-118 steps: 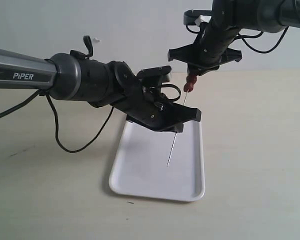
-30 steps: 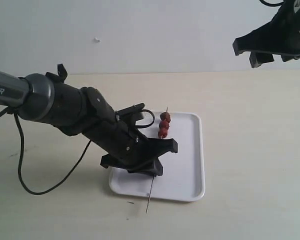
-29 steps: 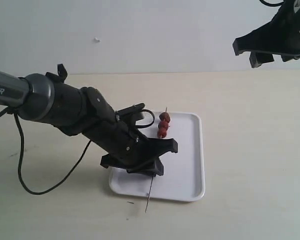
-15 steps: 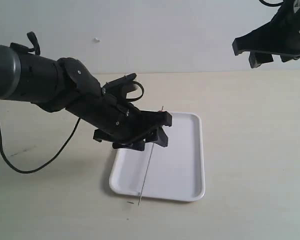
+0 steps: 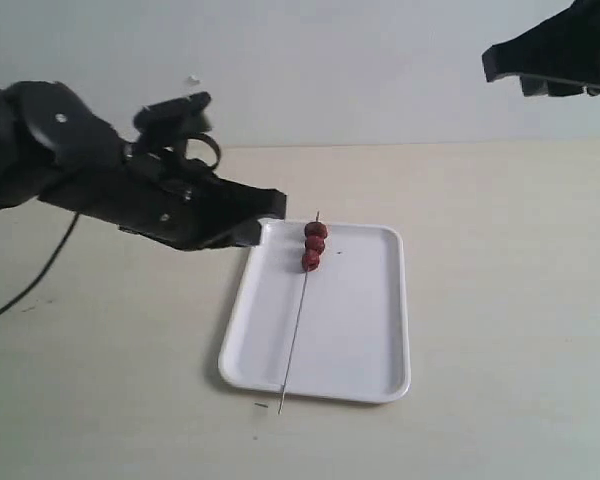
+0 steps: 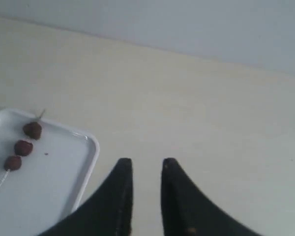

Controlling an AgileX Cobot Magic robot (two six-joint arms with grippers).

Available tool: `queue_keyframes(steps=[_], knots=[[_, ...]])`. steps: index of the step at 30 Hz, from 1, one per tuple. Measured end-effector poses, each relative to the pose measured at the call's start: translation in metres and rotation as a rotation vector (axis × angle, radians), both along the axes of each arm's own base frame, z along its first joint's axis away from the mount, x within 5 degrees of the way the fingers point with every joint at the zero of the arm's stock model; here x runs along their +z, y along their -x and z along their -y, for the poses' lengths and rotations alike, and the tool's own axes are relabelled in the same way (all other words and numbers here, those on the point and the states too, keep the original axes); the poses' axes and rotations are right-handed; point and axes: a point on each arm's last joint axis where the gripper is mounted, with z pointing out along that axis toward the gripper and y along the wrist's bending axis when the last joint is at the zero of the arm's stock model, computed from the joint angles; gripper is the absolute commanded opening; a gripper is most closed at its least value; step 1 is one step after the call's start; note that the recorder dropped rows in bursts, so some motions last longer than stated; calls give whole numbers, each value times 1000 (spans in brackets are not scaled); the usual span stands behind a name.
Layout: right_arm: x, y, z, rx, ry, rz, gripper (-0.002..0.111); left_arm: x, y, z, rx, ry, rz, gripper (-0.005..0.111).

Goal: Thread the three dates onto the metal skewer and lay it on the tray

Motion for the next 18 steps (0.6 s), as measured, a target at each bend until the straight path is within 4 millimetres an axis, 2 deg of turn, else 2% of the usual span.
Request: queue_keyframes(steps=[4,6,13,18], knots=[[15,28,-1,15,-92,119,0,25,25,-33,87,13,170,0],[17,44,-2,35,-140,176,0,36,46,-53,140,31,272,0],[-12,102,-9,160,-210,417,0,58,126,-117,258,130,556,0],[-42,137,-9,225,-248,561,0,67,173,-148,277,228,733,0]])
